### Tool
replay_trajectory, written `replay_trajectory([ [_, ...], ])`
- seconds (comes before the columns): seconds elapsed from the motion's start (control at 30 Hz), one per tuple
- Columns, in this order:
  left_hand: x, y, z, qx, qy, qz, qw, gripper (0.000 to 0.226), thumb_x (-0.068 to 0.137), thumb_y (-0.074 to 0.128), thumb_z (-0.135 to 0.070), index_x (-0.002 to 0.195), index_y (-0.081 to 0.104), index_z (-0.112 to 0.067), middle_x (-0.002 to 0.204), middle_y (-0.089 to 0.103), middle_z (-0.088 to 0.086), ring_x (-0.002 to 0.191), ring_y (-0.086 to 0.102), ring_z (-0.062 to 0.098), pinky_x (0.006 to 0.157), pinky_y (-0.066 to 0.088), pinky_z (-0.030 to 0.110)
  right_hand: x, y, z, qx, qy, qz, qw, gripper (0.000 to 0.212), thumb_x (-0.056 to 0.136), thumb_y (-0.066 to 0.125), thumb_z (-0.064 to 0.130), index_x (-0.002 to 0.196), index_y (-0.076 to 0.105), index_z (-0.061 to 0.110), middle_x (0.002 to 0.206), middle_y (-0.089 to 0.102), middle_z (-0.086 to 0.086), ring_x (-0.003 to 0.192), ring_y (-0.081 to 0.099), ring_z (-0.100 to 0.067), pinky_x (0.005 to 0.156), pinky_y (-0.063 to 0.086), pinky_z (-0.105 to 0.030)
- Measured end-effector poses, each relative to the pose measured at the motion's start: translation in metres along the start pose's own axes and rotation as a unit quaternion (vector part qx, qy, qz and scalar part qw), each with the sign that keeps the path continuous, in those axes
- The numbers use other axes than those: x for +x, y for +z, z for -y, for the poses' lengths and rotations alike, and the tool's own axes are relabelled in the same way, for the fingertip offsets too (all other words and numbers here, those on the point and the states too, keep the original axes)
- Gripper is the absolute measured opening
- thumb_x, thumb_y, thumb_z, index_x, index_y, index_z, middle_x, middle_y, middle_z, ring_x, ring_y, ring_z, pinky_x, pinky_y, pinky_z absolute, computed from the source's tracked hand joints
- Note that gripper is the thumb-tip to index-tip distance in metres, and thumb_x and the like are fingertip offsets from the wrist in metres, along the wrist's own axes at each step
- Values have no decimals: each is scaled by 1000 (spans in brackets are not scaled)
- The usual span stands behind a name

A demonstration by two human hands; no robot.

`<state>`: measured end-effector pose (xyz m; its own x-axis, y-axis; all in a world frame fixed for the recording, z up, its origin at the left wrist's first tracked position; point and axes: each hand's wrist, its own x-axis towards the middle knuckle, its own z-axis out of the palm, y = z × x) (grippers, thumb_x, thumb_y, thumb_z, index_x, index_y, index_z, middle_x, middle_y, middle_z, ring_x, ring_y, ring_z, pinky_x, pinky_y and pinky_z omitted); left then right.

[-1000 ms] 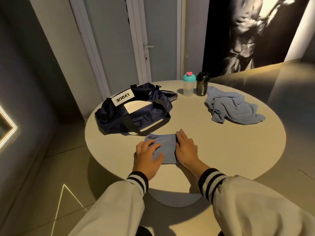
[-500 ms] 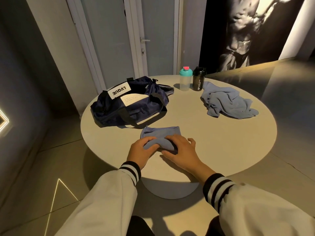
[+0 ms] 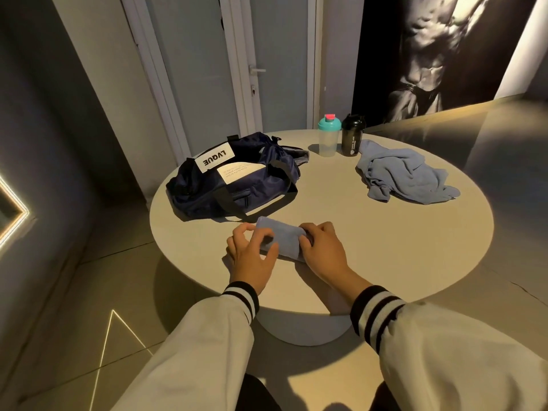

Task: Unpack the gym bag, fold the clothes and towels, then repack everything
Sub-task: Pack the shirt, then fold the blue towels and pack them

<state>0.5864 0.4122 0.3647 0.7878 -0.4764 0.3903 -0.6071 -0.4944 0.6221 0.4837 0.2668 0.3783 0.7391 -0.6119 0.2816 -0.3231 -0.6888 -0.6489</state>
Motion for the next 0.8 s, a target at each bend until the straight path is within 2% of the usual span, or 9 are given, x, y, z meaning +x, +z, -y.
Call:
replay_trajectory([
  [0.07,3,3,-1,14,0,49,999,24,98,54,-45,122,57,-42,128,31,-5,114,41,21,101,43,41,3,1,-1,-26,20,21,999,34,103,43,38,131,60,30,144,38,-7,124,47,-26,90,45,-37],
  [0.13,8,8,-6,38,-19,70,997,33,102,44,-48,133,50,-39,124,32,-2,104,46,22,101,46,40,7,3,-4,-74,30,31,996,40,102,36,45,134,58,34,149,41,-9,134,38,-31,100,40,-44],
  [0.23,17,20,-19,27,-63,64,996,37,105,38,-48,140,43,-38,128,32,3,103,50,27,99,49,43,16,5,-7,-50,14,36,998,47,95,27,48,123,60,31,109,69,-6,101,61,-32,81,46,-41],
  [0.4,39,41,-57,-178,-79,55,979,46,97,59,-42,135,37,-60,156,22,1,124,45,21,102,46,34,39,3,-4,141,36,4,989,29,102,44,34,122,60,20,112,69,-2,95,63,-19,83,52,-36],
  [0.53,84,57,-74,-228,-55,7,972,43,102,58,-27,143,48,-36,161,-2,-22,126,36,6,80,37,-2,85,17,-9,286,21,-77,955,27,100,46,35,123,57,25,116,64,7,100,62,-8,86,54,-32],
  [0.6,119,61,-75,-257,-61,1,964,43,103,55,-21,141,50,-39,162,8,-13,129,36,6,81,40,1,117,18,-8,349,7,-82,933,22,103,48,28,123,57,25,118,63,8,103,62,-7,88,54,-30],
  [0.67,152,56,-81,-289,-80,8,954,44,103,53,-18,138,51,-45,150,33,-6,123,46,10,89,48,16,145,16,0,382,15,-61,922,22,104,50,27,125,57,25,120,63,9,106,61,-6,91,53,-30],
  [0.73,181,47,-84,-317,-100,31,943,42,103,53,-20,135,50,-48,136,45,-8,113,53,8,87,49,20,166,10,12,386,24,-23,922,24,104,50,30,127,57,26,122,63,10,108,61,-4,93,52,-29],
  [0.8,210,33,-83,-319,-120,51,939,36,103,56,-26,131,52,-48,132,50,-8,114,54,9,89,49,24,183,3,28,388,23,19,921,23,105,50,30,126,58,27,121,64,12,108,61,-2,90,51,-21],
])
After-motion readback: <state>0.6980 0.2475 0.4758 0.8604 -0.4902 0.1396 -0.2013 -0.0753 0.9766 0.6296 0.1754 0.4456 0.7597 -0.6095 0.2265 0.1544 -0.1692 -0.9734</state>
